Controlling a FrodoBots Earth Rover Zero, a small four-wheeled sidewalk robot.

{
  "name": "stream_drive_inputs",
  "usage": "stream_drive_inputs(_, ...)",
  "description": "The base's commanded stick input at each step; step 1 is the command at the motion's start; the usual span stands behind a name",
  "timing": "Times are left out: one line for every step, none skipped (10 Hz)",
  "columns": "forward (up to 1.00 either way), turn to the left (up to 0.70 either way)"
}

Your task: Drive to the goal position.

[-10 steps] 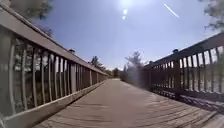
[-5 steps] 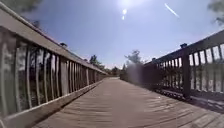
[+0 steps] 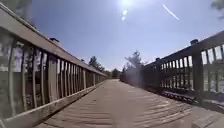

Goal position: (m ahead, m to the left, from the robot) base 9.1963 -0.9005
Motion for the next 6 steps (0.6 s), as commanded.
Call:
stream_drive_inputs(0.7,0.0)
stream_drive_inputs(0.7,0.0)
stream_drive_inputs(0.7,0.0)
stream_drive_inputs(0.7,0.0)
stream_drive_inputs(0.7,0.0)
stream_drive_inputs(0.7,0.0)
